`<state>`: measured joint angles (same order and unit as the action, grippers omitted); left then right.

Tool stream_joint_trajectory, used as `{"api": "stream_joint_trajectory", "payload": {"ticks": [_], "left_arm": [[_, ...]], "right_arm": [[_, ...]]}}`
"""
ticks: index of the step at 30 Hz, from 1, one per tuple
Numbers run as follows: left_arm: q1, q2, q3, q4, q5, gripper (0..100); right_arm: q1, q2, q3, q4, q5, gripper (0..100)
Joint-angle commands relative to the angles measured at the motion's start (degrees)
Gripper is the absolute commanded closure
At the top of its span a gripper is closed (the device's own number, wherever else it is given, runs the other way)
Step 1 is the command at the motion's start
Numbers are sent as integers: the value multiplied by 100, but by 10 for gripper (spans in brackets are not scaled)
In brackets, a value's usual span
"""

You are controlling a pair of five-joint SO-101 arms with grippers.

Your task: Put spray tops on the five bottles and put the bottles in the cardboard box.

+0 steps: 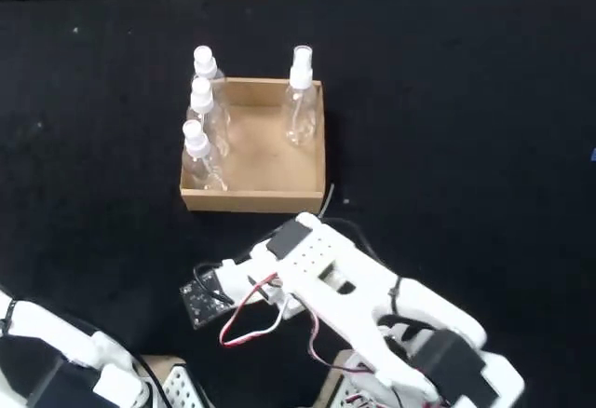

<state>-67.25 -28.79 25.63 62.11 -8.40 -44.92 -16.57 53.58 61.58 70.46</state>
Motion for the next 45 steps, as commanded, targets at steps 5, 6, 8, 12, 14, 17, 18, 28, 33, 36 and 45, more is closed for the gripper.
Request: {"api": "stream_joint_trajectory", "payload": {"ticks": [5,6,8,12,14,17,18,28,33,36,45], "left_arm": [[-13,-70,-31,-149,26,909],[-4,-70,-31,-149,26,909],[-4,-70,-40,-167,44,909],[207,-79,-171,-141,62,909],[391,-79,-312,-114,62,909],[602,-88,-453,-114,70,909],[681,-88,-488,-114,70,909],[1736,-1196,-593,844,79,909],[2378,-2251,-470,844,79,909],[2958,-2725,-470,844,88,909],[4382,-3059,-470,369,844,909]], "right_arm": [[695,154,-31,-334,26,824],[774,154,-40,-308,-9,862],[888,145,-40,-325,-352,947],[905,145,-40,-308,-1108,972],[905,127,-57,-308,-1354,988],[958,-75,-101,-281,-1837,988],[1011,-207,-127,-220,-1996,988],[3182,-1719,-295,193,-3341,987],[5609,-1174,-769,229,-3675,987],[6673,-365,-1297,229,-3842,987],[8035,2079,-2668,316,-3815,841]]}}
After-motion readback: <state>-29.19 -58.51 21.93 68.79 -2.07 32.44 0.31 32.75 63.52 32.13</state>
